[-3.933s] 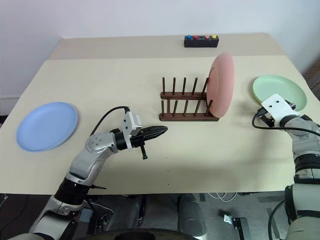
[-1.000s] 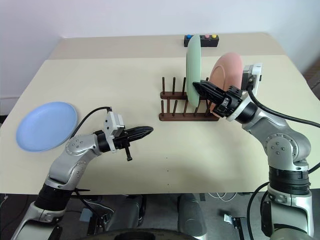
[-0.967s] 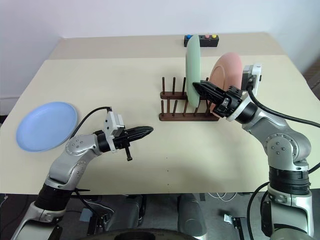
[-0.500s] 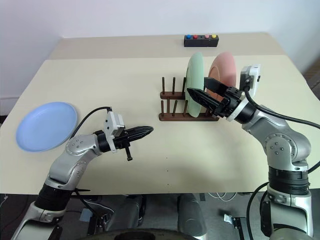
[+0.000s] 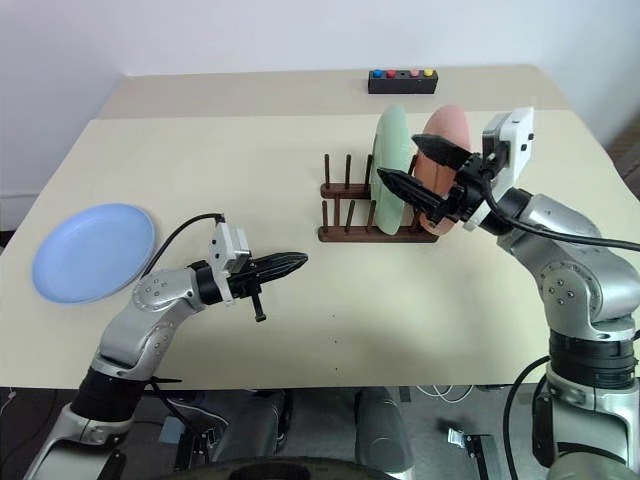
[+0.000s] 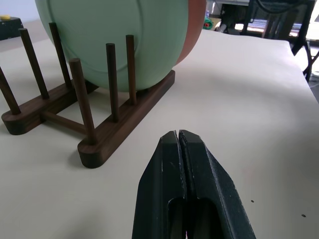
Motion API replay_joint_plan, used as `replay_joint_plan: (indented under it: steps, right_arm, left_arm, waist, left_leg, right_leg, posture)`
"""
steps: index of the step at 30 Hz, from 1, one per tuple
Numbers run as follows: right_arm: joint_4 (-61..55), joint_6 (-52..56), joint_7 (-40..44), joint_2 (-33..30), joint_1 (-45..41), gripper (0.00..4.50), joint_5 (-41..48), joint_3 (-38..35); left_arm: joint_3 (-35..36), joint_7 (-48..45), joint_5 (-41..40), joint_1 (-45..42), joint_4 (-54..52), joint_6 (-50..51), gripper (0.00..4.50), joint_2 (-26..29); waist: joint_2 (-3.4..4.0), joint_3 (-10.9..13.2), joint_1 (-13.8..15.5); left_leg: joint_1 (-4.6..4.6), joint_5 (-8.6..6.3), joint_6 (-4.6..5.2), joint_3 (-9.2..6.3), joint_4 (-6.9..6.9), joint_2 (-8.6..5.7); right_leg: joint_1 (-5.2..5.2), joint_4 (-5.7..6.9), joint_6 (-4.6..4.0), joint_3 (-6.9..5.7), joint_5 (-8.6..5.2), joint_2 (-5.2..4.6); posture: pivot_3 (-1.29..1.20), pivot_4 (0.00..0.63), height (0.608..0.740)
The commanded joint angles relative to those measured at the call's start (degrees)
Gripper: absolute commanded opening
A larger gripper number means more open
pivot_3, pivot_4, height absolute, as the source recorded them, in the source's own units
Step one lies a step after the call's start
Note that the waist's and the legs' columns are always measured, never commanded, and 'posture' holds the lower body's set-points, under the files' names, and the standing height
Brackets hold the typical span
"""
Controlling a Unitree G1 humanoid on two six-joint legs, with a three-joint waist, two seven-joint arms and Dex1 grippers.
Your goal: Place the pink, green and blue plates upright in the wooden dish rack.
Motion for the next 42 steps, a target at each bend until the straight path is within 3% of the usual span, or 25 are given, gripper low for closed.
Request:
replay_joint_plan:
  steps: [1, 8, 9, 11, 18, 24, 30, 41, 42]
  right_arm:
    - [-2.86, -4.29, 1.11, -2.33, -0.82, 4.40, -4.36, -1.21]
    - [-4.79, -13.25, 5.50, -7.50, -2.80, 4.40, -12.07, -1.52]
    - [-5.12, -13.22, 5.87, -7.62, -3.78, 4.44, -11.72, -1.12]
    - [-6.33, -13.51, 6.41, -7.17, -6.63, 4.45, -12.79, 2.19]
    - [-5.28, -19.03, 8.21, -0.03, -12.90, 4.45, -24.81, 19.69]
    - [-0.79, -24.52, 9.67, 4.62, -13.19, 4.45, -31.42, 25.96]
    - [1.72, -26.47, 10.86, 7.32, -13.02, 4.45, -33.31, 27.14]
    - [0.63, -26.35, 11.13, 8.31, -10.39, 4.45, -33.94, 25.94]
    - [0.23, -26.27, 11.32, 8.30, -9.98, 4.45, -33.49, 25.72]
  left_arm:
    - [0.27, -0.06, -0.27, -0.41, -1.80, -0.65, 0.00, 0.04]
    - [6.82, 2.59, -3.04, -0.45, -1.72, 1.51, 0.00, 2.00]
    - [8.11, 3.06, -3.52, -0.62, -1.42, 1.83, 0.25, 2.32]
    - [12.34, 4.88, -5.61, -1.31, -0.77, 3.57, 0.80, 3.10]
    - [25.24, 19.61, -0.25, -5.76, 6.99, 4.38, 4.44, 7.91]
    - [33.75, 33.24, 5.08, -6.10, 11.17, 14.55, 4.48, 15.05]
    - [40.11, 39.81, 6.66, -6.51, 19.70, 26.62, 4.48, 21.33]
    - [40.81, 41.62, 6.72, -7.38, 31.44, 35.39, 4.48, 22.54]
    - [41.13, 41.39, 6.09, -7.46, 31.21, 35.79, 4.24, 21.92]
  waist:
    - [0.00, 0.00, 0.01]
    - [0.00, 0.01, -0.21]
    - [0.00, 0.01, -0.28]
    - [0.00, 0.01, -0.31]
    - [-0.10, 0.06, -0.34]
    - [-0.37, 0.20, -0.16]
    - [-0.39, 0.21, -0.40]
    - [-0.58, 0.14, -0.23]
    - [-0.59, 0.13, -0.21]
  left_leg:
    - [0.00, 0.00, 0.00, 0.00, 0.00, 0.00]
    - [0.00, 0.00, 0.00, 0.01, -0.01, 0.00]
    - [0.00, 0.00, 0.00, 0.01, -0.02, 0.01]
    - [0.00, 0.00, 0.00, 0.01, -0.03, 0.02]
    - [-0.01, 0.00, 0.00, 0.00, -0.03, 0.05]
    - [-0.10, 0.00, -0.01, -0.04, -0.07, 0.04]
    - [-0.08, 0.00, -0.01, -0.05, -0.08, 0.04]
    - [-0.08, 0.02, -0.05, -0.07, -0.08, 0.04]
    - [-0.08, 0.02, -0.05, -0.07, -0.09, 0.04]
  right_leg:
    - [0.00, 0.00, 0.00, 0.00, 0.00, 0.00]
    - [-0.02, 0.00, 0.00, 0.00, 0.00, 0.00]
    - [-0.04, 0.00, 0.00, 0.00, 0.00, 0.00]
    - [-0.05, 0.01, 0.00, 0.00, 0.00, 0.01]
    - [-0.07, -0.01, 0.00, -0.05, 0.00, 0.01]
    - [-0.19, 0.01, 0.00, -0.09, 0.01, -0.02]
    - [-0.21, 0.06, 0.00, -0.10, 0.01, 0.00]
    - [-0.21, 0.07, -0.03, -0.13, 0.03, 0.00]
    - [-0.21, 0.08, -0.04, -0.14, 0.03, 0.00]
  posture:
    - [0.00, 0.150, 0.740]
    - [0.00, 0.150, 0.740]
    - [0.00, 0.150, 0.740]
    - [0.00, 0.150, 0.740]
    - [0.00, 0.150, 0.740]
    - [0.00, 0.150, 0.740]
    - [0.00, 0.150, 0.740]
    - [0.00, 0.150, 0.740]
    - [0.00, 0.150, 0.740]
